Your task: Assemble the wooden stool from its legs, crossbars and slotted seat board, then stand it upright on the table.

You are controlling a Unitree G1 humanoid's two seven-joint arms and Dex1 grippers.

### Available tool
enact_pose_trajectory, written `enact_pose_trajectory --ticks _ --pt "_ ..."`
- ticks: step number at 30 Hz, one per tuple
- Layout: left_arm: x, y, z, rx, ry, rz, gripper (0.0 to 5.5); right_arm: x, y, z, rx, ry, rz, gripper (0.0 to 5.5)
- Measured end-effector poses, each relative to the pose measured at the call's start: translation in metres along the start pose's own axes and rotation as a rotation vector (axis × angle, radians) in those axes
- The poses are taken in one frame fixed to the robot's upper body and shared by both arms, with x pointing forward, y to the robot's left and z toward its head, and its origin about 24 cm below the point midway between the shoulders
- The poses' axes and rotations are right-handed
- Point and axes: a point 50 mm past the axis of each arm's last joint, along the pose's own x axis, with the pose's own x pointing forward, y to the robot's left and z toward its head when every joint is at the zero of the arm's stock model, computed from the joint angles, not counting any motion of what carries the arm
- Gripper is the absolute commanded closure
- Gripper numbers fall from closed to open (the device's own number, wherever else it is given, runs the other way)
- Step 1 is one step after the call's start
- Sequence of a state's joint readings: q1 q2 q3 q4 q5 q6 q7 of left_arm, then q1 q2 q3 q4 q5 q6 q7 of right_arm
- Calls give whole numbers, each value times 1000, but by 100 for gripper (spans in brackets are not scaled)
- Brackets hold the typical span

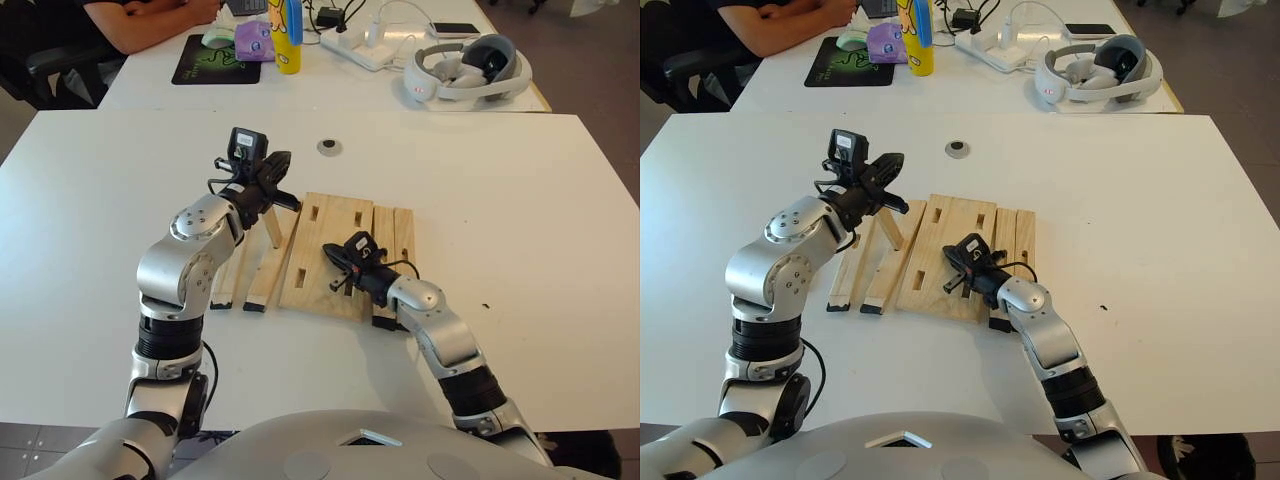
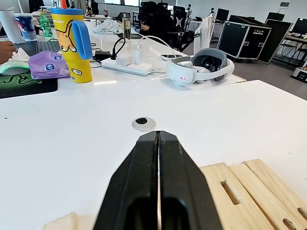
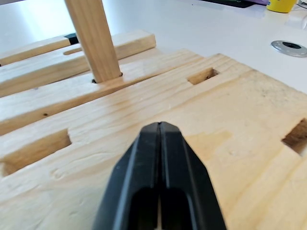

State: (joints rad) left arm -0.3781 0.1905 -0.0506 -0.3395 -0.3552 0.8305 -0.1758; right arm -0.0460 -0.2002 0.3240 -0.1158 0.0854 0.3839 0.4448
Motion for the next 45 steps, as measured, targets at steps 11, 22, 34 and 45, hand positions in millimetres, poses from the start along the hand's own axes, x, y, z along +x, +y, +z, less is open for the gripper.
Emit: enact_pose_trajectory --ticks 11,22,34,45 --pt "-26 -5 113 255 -588 136 547 0 -1 0 -3 -6 0 550" --pt "-9 -9 -7 71 25 17 547 1 0 0 -5 4 13 550" --pt "-19 -4 57 141 -394 63 497 1 0 0 -7 -8 8 550" --pt "-73 45 62 343 -216 189 331 -4 -1 -4 51 -50 -108 550"
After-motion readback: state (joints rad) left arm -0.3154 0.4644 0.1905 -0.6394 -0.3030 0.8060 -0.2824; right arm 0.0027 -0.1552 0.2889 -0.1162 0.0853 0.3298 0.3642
